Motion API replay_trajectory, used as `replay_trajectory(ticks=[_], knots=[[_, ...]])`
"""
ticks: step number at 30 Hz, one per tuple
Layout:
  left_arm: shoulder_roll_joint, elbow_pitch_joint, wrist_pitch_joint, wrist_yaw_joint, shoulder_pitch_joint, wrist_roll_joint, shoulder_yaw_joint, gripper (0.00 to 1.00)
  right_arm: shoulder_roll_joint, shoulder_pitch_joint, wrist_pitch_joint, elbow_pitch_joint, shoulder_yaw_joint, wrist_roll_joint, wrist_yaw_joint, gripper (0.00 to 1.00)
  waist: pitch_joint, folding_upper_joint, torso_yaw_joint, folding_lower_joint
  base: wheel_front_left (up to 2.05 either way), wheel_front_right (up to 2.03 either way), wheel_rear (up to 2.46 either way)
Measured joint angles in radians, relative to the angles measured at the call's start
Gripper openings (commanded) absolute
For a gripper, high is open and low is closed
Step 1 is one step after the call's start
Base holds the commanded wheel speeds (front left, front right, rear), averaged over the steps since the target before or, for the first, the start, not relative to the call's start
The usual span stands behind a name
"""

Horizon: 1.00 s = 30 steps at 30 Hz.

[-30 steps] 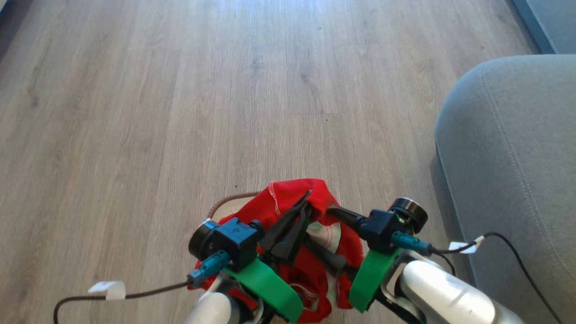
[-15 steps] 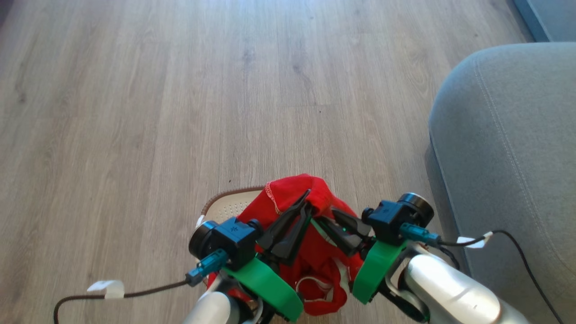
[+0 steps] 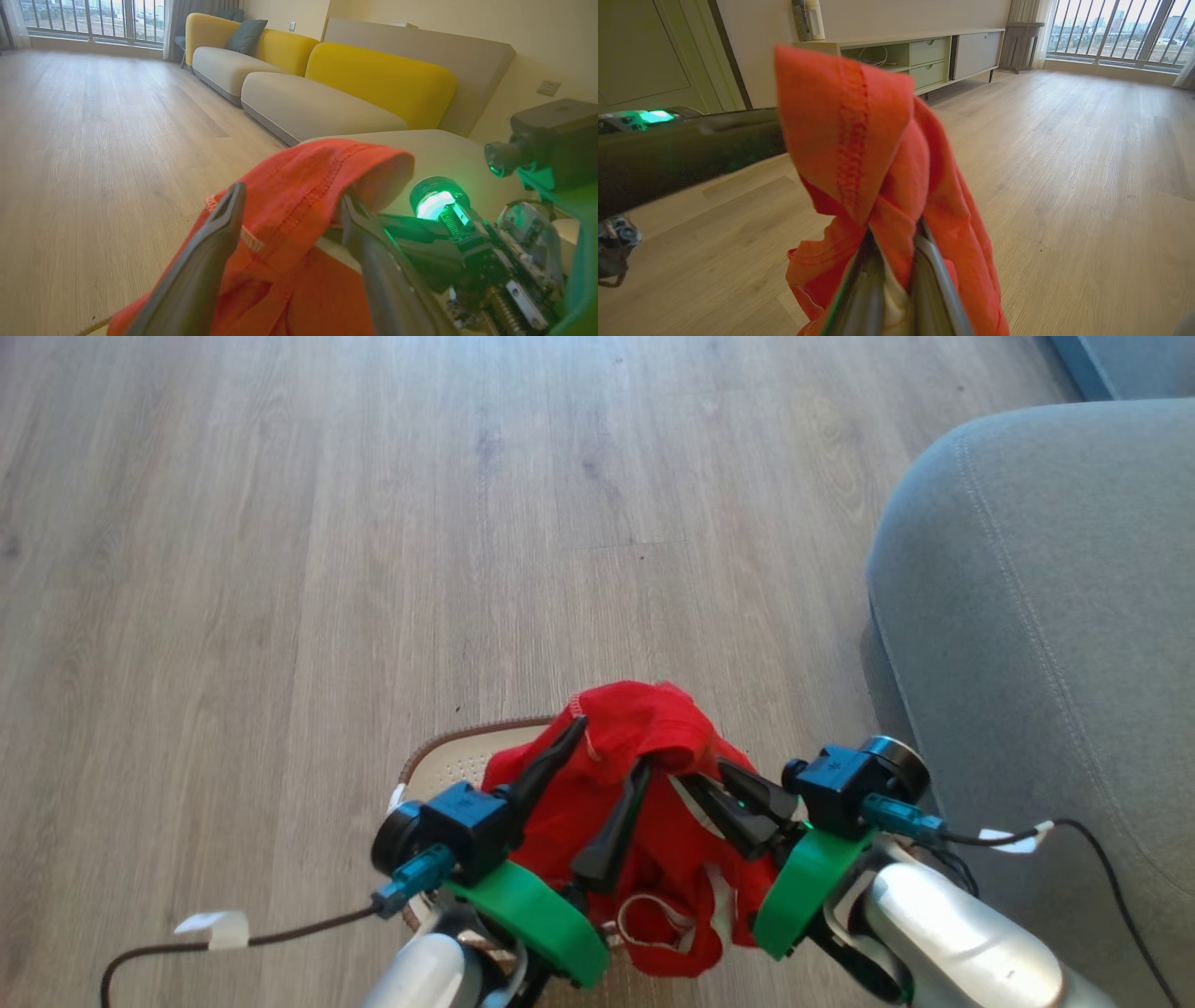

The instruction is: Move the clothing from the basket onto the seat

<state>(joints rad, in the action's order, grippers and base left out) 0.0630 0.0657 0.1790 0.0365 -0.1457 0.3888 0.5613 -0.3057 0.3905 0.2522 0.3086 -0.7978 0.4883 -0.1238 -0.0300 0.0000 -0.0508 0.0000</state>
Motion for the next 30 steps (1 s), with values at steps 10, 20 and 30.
replay_trajectory(ticks=[10, 20, 30], knots=[[0.026, 0.080, 0.052, -0.013, 0.000, -0.026, -0.014, 1.00, -0.025, -0.032, 0.000, -0.009, 0.067, -0.006, 0.000, 0.00, 0.004, 0.0000, -0.042, 0.0000, 0.00, 0.00, 0.00], [0.023, 0.113, 0.069, -0.004, 0.000, -0.030, -0.016, 1.00, -0.053, -0.037, 0.000, -0.044, 0.156, -0.023, 0.000, 0.00, -0.011, 0.0000, -0.118, 0.0000, 0.00, 0.00, 0.00], [0.011, 0.123, 0.070, 0.004, -0.011, -0.040, -0.012, 1.00, -0.068, -0.063, 0.000, -0.059, 0.229, -0.031, 0.000, 0.00, -0.037, 0.0000, -0.260, 0.0000, 0.00, 0.00, 0.00]])
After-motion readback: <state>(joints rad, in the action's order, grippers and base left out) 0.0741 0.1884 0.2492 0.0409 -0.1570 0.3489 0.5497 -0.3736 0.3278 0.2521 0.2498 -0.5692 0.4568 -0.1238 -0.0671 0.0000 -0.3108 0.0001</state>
